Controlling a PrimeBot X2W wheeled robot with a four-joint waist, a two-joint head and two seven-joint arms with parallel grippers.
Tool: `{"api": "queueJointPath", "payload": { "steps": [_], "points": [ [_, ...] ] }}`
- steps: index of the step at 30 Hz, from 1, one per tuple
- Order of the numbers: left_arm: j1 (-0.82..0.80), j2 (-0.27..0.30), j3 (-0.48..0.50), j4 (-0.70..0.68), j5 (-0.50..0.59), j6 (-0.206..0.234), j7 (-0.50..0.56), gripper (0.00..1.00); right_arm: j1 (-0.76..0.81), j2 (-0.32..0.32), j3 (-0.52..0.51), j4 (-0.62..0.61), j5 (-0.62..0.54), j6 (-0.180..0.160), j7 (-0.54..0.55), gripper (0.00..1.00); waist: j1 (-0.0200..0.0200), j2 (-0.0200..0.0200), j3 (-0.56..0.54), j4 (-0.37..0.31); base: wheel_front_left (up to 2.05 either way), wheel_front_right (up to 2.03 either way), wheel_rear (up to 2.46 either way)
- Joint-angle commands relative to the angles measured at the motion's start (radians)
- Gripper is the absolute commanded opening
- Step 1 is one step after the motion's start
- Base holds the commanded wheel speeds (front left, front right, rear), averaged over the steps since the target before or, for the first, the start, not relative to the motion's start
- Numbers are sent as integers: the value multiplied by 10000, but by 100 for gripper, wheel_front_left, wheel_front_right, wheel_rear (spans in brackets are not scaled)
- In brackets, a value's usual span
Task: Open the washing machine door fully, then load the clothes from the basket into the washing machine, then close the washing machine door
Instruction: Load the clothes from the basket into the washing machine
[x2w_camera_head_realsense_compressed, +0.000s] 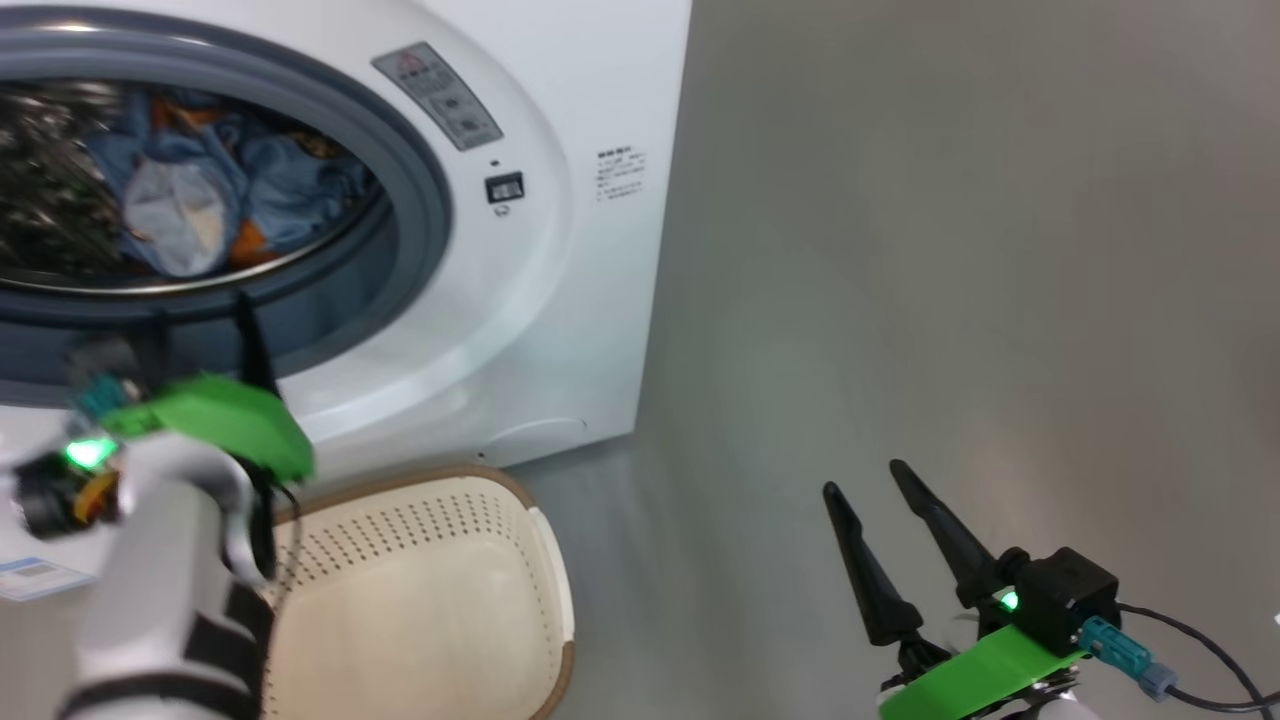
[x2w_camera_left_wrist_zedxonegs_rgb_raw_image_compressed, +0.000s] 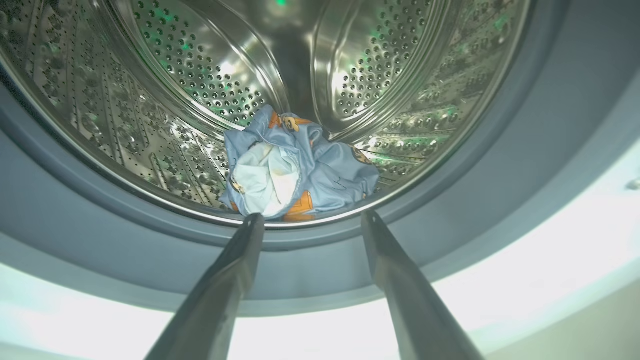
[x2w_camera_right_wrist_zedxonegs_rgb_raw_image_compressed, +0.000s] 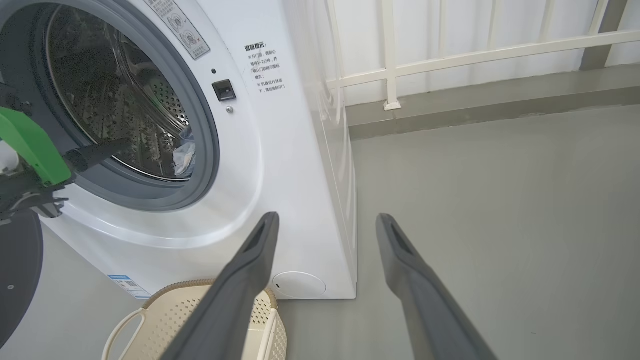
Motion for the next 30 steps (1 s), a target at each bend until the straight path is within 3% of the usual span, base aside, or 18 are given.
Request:
{"api": "queueJointPath", "payload": {
  "steps": [1,16,30],
  "points": [
    [406,193,171,-580,80,-61,-63,100,115,-129,140,-265,-144,27,-49,100,0,0,-374,275,0,0,0],
    [4693,-508,-2,-4182,155,-161,-64,100,691,-517,-162,-371,-228,27,-49,100,0,0,-1559,1200,0,0,0],
    [7696,-590,-271,-6790,215,305,-64,100,1335,-748,-171,-394,-124,27,-49,100,0,0,-2618,1943,0,0,0]
  ]
}}
